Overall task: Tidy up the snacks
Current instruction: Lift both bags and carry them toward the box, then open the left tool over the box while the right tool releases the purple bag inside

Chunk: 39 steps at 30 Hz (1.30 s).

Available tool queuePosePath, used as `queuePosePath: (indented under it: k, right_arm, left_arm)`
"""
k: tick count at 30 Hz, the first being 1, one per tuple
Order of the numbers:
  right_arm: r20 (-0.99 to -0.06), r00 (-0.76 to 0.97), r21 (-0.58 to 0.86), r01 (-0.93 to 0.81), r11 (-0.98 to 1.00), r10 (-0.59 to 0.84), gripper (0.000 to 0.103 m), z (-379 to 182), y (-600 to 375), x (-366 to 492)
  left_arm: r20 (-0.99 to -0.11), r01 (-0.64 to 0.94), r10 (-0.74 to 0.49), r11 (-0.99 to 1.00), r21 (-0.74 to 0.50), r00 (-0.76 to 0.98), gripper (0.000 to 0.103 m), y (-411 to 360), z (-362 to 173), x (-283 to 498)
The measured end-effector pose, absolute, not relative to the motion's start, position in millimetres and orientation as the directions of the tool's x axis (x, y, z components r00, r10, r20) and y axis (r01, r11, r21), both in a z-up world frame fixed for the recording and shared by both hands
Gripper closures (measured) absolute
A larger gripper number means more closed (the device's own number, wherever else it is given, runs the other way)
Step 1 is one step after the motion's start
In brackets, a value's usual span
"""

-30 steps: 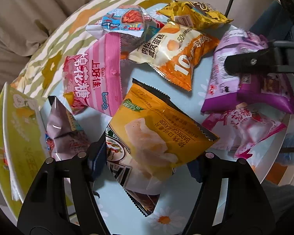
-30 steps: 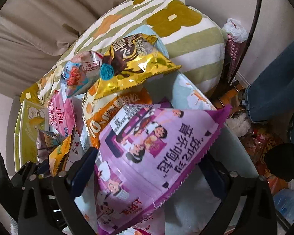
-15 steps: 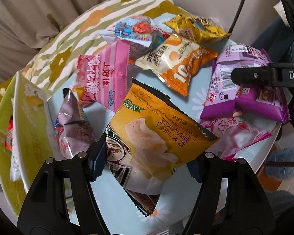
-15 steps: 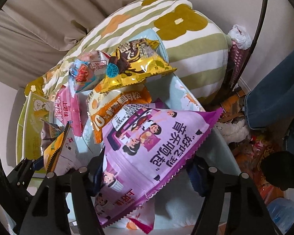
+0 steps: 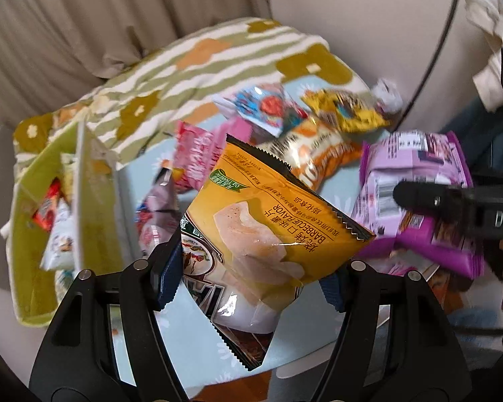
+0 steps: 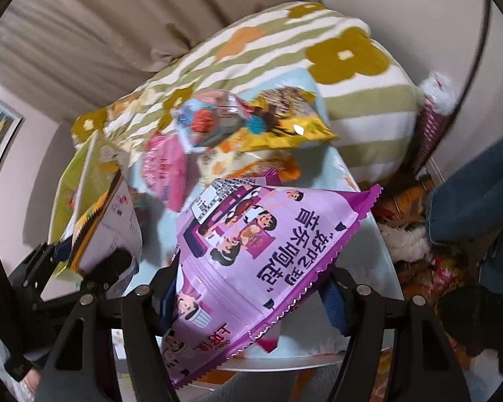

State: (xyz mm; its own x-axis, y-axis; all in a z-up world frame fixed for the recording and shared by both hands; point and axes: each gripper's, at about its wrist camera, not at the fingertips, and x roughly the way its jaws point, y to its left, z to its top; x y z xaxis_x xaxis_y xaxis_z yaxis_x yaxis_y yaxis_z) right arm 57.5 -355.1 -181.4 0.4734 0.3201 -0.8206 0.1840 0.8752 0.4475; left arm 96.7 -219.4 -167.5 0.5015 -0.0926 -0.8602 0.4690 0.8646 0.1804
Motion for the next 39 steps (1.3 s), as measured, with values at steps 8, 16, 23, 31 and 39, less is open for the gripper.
queuePosePath:
  k: [8, 16, 23, 31, 39]
  right_arm:
    - [-0.763, 0.500, 0.446, -0.051, 0.893, 0.410, 0.037, -139, -319, 87]
    - [-0.702, 0.511, 0.445, -0.229, 0.866, 0.496, 0.037, -101, -242, 125]
    - [-0.679, 0.505, 0.446, -0.292, 0.846, 0.532, 0.037, -86, -162, 164]
    - [-0.697, 0.494, 0.430, -0.293, 0.854, 0.520, 0.037, -89, -79, 212]
    - [-0.729, 0.506, 0.406, -0.224, 0.886, 0.462, 0.037, -100, -39, 237]
  left_arm:
    - [-0.799, 0.287, -0.030, 0.941, 0.181, 0.601, 0.036, -182, -117, 100]
    - [-0.748, 0.116, 0.065, 0.976, 0.187, 0.660, 0.036, -97, -81, 126]
    - [-0.741, 0.022, 0.117, 0.984, 0.175, 0.661, 0.036, -6, -72, 159]
    - [-0.798, -0.001, 0.123, 0.988, 0.152, 0.590, 0.035, 82, -102, 209]
    - [-0.838, 0.071, 0.056, 0.991, 0.112, 0.543, 0.000, 120, -142, 233]
